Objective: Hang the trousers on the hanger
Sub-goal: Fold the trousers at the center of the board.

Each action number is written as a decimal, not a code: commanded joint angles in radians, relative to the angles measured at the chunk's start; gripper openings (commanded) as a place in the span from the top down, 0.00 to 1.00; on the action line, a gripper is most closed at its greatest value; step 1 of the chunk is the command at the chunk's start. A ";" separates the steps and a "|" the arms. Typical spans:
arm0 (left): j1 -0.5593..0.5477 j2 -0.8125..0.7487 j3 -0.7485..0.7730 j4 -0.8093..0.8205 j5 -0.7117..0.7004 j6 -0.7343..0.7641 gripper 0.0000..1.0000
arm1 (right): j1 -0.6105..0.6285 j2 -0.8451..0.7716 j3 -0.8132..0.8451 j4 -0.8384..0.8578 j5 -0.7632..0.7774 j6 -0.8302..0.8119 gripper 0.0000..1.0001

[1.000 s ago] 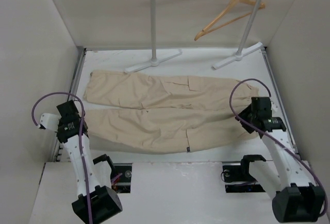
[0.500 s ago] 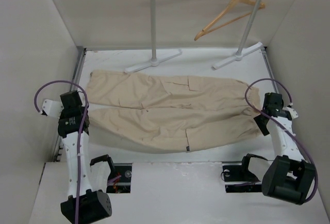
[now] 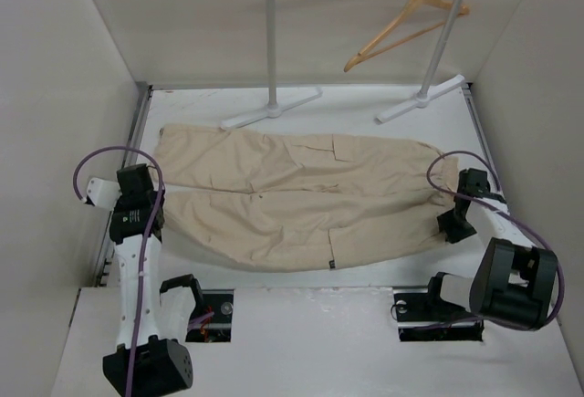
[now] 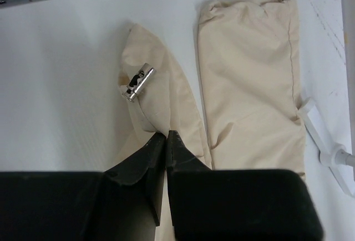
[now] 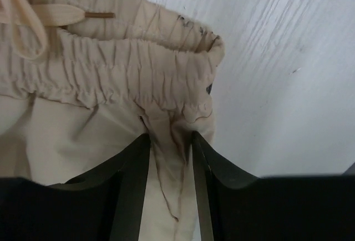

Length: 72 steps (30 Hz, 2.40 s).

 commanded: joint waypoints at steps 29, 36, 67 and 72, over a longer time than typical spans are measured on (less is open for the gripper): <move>-0.021 0.413 0.453 0.116 -0.267 0.284 0.99 | 0.091 0.043 0.469 0.097 -0.016 -0.193 0.94; -0.047 0.653 0.608 0.154 -0.276 0.336 0.99 | 0.091 0.352 0.720 0.104 -0.078 -0.211 0.94; -0.127 1.201 1.086 0.255 -0.227 0.625 0.44 | 0.114 0.799 1.261 -0.005 -0.114 -0.217 0.44; -0.224 0.973 0.759 0.289 -0.152 0.487 0.45 | 0.111 0.511 0.818 0.214 -0.140 -0.156 0.51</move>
